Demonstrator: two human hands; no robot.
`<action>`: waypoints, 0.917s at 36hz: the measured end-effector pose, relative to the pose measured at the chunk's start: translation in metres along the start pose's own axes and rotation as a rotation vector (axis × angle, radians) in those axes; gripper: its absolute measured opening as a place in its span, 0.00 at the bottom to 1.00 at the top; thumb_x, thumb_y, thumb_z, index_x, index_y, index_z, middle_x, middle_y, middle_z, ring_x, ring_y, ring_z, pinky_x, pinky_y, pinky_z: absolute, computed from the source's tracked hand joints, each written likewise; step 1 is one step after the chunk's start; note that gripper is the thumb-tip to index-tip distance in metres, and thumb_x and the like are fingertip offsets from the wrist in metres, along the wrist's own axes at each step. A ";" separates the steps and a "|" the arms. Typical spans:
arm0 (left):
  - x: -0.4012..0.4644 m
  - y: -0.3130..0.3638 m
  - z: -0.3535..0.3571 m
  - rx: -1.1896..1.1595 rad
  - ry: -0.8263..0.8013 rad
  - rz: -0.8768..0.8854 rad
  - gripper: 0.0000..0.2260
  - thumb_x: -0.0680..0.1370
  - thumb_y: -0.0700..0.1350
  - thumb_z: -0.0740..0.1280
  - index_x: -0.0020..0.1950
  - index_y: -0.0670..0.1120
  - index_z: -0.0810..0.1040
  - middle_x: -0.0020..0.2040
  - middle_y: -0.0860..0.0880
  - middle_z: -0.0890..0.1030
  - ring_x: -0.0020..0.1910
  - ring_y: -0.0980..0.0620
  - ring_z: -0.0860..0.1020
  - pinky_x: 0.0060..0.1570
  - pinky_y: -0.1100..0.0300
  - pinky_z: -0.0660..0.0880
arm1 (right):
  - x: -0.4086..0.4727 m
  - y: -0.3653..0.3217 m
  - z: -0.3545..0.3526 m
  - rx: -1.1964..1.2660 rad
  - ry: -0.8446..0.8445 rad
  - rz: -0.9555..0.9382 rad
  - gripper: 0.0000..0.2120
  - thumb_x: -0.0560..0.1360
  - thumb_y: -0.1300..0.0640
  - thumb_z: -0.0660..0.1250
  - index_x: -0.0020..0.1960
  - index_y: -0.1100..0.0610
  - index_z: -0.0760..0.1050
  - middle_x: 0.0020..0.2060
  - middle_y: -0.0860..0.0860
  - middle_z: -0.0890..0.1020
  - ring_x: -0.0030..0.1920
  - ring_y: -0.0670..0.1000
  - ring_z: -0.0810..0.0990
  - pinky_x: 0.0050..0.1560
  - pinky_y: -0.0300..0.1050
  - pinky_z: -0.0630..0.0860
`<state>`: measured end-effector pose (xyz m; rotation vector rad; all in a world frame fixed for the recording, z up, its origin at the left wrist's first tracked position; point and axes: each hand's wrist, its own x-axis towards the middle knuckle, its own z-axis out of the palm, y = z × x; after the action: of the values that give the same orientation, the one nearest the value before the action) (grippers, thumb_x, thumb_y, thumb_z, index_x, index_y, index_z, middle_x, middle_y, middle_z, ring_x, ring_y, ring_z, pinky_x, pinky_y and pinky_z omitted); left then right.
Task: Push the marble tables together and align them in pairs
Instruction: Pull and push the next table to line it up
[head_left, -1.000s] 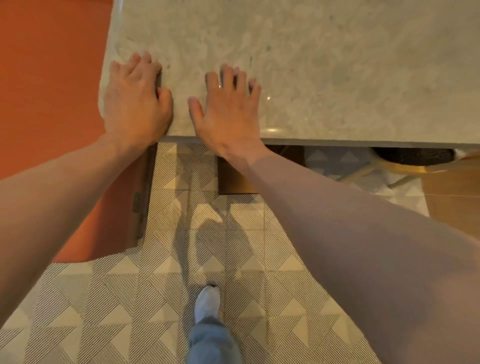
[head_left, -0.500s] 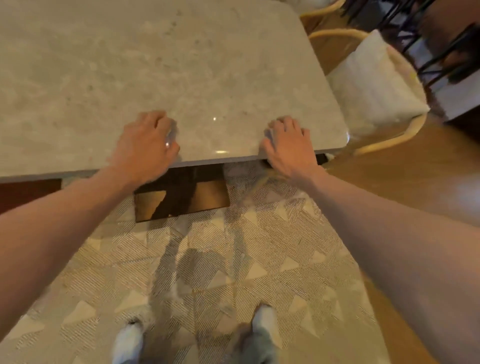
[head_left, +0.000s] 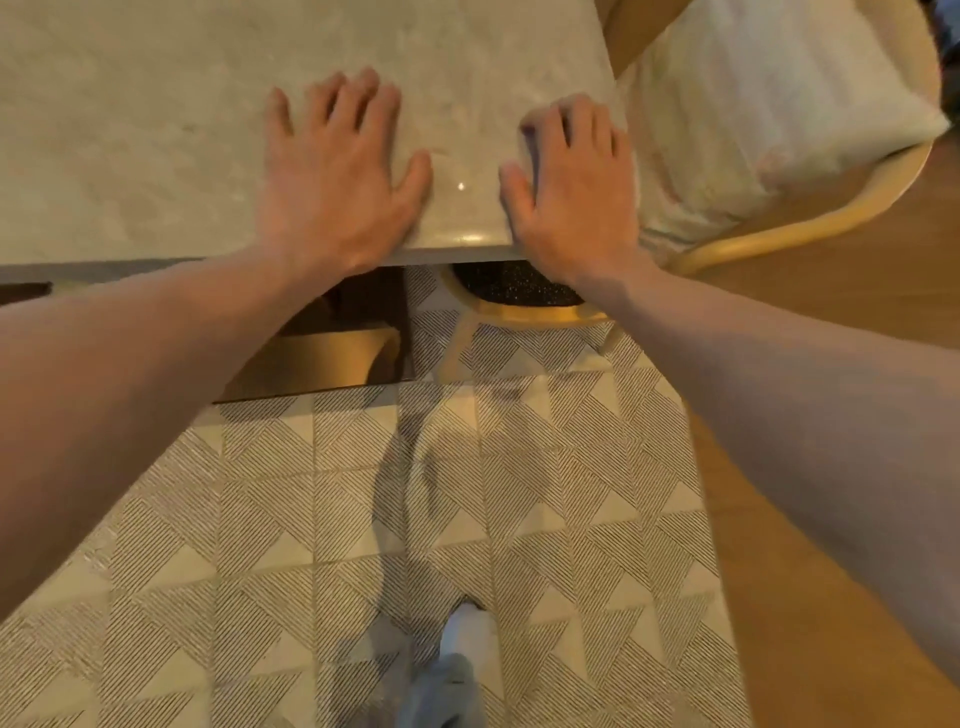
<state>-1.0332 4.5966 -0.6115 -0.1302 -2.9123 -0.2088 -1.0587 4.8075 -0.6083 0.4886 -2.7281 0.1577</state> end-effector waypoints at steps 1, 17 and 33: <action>0.000 0.001 0.000 0.007 -0.001 0.000 0.29 0.81 0.63 0.47 0.75 0.46 0.63 0.76 0.44 0.67 0.75 0.42 0.64 0.72 0.35 0.58 | 0.000 0.001 0.001 -0.004 0.021 0.003 0.20 0.77 0.45 0.54 0.59 0.57 0.73 0.56 0.54 0.75 0.58 0.55 0.73 0.60 0.51 0.68; 0.003 0.007 -0.003 0.050 0.009 -0.026 0.29 0.81 0.61 0.48 0.77 0.48 0.63 0.78 0.47 0.65 0.77 0.44 0.62 0.74 0.38 0.56 | 0.003 0.005 0.005 -0.026 0.039 -0.008 0.23 0.76 0.43 0.53 0.58 0.58 0.73 0.55 0.57 0.75 0.55 0.58 0.73 0.56 0.55 0.69; 0.014 0.014 0.005 0.054 0.064 -0.045 0.27 0.80 0.61 0.49 0.73 0.48 0.67 0.75 0.47 0.70 0.73 0.42 0.67 0.71 0.39 0.61 | 0.013 0.020 0.010 -0.025 0.049 -0.035 0.23 0.75 0.42 0.52 0.59 0.57 0.72 0.56 0.56 0.74 0.57 0.58 0.72 0.55 0.53 0.65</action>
<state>-1.0463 4.6121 -0.6115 -0.0489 -2.8559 -0.1383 -1.0802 4.8205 -0.6138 0.5181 -2.6685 0.1243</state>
